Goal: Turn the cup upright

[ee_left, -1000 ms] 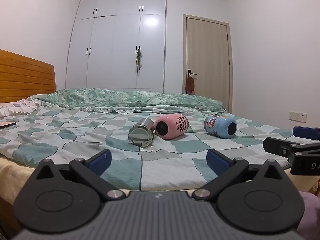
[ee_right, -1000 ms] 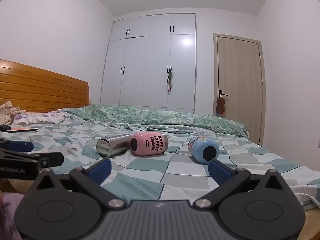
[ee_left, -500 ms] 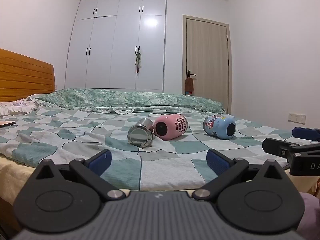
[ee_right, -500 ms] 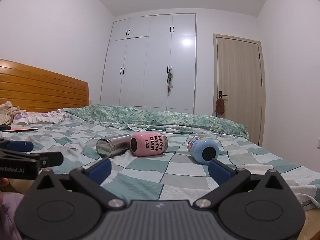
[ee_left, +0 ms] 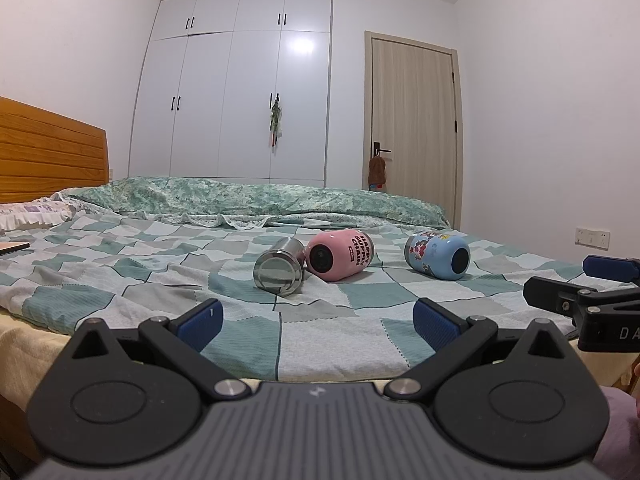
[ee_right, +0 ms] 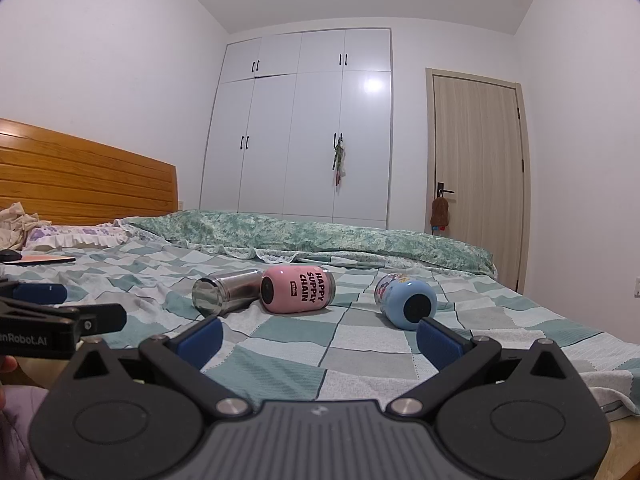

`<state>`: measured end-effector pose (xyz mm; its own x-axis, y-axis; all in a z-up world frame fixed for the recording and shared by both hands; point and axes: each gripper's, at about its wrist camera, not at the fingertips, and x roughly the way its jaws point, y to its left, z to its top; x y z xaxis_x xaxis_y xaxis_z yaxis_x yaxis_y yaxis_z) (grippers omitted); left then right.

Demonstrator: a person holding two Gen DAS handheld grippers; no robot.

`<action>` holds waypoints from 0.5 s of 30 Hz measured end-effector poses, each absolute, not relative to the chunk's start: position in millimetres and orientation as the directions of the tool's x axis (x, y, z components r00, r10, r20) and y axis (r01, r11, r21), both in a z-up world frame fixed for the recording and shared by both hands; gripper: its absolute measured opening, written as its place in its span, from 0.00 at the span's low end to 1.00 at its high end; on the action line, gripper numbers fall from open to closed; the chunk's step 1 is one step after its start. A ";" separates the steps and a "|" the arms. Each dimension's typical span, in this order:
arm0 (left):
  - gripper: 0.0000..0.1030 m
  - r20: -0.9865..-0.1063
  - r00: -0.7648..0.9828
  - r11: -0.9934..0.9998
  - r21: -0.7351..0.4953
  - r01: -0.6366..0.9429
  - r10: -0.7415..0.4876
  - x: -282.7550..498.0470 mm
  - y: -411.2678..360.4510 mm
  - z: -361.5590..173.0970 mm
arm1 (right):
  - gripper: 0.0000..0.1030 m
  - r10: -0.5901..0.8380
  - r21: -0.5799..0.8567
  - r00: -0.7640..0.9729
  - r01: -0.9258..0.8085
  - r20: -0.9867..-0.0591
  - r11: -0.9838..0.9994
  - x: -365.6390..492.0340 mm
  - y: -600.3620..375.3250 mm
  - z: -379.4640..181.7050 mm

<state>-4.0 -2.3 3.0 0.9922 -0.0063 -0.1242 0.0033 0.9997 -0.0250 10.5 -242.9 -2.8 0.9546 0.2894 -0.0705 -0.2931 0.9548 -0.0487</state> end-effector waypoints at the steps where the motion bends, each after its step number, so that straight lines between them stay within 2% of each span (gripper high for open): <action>1: 1.00 -0.124 0.992 1.000 -0.026 0.004 -0.008 -4.1 -2.2 3.1 | 1.00 0.289 -0.049 0.955 -0.293 -0.071 0.955 10.5 -242.9 -2.8; 15: 1.00 -0.124 0.992 1.000 -0.028 0.005 -0.008 -3.8 -2.7 2.3 | 1.00 0.289 -0.051 0.955 -0.293 -0.070 0.955 10.5 -242.7 -2.7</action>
